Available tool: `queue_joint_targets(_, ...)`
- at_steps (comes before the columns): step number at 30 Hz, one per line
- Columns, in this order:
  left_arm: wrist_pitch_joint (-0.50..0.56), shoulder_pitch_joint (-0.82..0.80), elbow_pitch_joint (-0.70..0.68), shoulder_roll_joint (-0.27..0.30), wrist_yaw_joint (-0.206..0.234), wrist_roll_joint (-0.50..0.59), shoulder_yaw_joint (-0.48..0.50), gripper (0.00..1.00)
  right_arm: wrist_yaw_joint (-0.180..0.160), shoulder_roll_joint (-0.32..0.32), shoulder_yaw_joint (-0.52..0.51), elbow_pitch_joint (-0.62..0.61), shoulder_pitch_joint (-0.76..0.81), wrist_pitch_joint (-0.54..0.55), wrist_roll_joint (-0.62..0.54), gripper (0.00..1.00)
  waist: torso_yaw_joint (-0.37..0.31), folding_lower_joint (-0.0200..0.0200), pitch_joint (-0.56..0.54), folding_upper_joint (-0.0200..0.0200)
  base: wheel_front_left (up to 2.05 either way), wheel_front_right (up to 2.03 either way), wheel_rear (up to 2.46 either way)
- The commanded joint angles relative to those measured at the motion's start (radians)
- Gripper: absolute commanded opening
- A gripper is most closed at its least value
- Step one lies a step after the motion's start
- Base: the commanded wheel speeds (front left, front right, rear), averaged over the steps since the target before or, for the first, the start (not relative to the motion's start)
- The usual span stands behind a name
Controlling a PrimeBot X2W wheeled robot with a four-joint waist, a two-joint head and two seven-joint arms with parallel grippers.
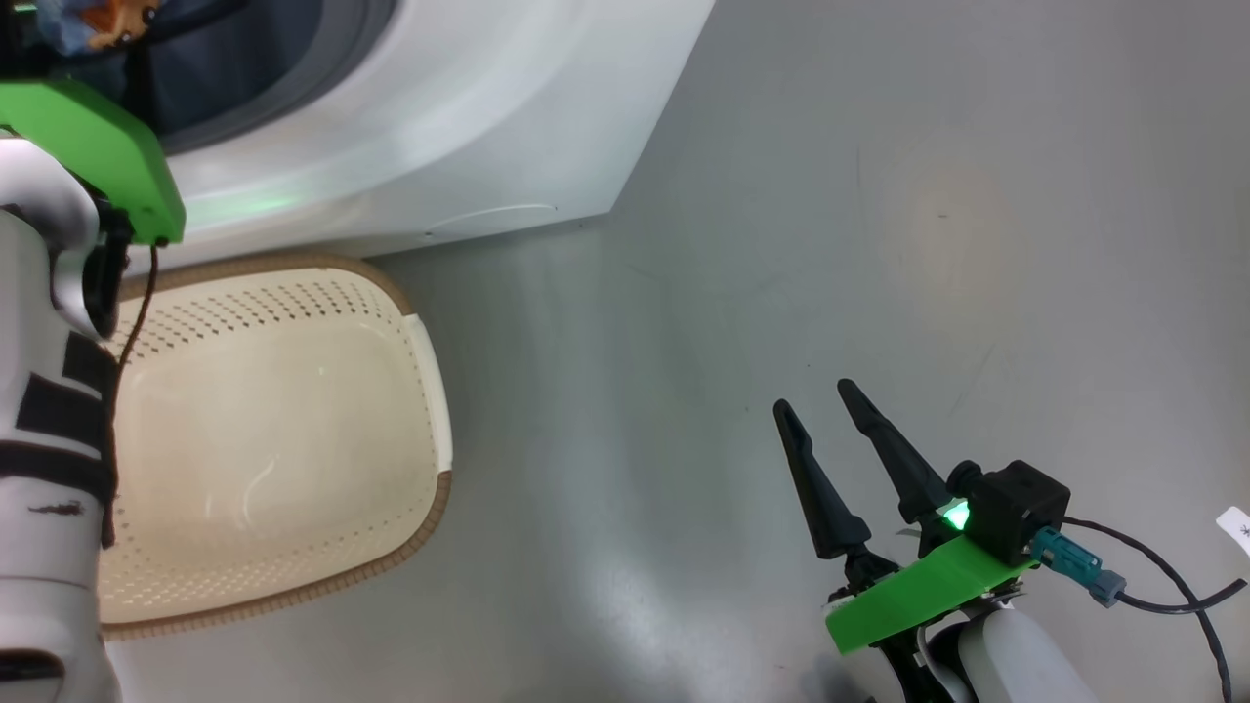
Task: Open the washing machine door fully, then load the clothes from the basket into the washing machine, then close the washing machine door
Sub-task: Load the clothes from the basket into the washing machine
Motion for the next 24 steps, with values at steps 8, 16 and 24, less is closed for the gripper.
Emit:
queue_joint_targets(8, -0.068, -0.078, 0.035, 0.06, 0.007, -0.015, 0.012, 0.0, 0.002, 0.005, 0.02, -0.026, -0.005, -0.005, 0.009, 1.0, -0.011, 0.0, 0.043, -0.0001, 0.0, 0.0, 0.0)
queue_joint_targets(16, -0.136, -0.105, 0.057, 0.061, -0.006, -0.01, -0.012, 0.0, 0.002, 0.005, 0.017, -0.023, -0.009, -0.005, 0.015, 1.0, -0.01, 0.0, 0.045, -0.0001, 0.0, 0.0, 0.0)
queue_joint_targets(24, -0.189, -0.148, 0.071, 0.057, -0.008, -0.005, -0.035, 0.0, 0.002, 0.005, 0.024, -0.015, -0.007, -0.005, 0.019, 1.0, -0.004, 0.0, 0.028, -0.0001, 0.0, 0.0, 0.0)
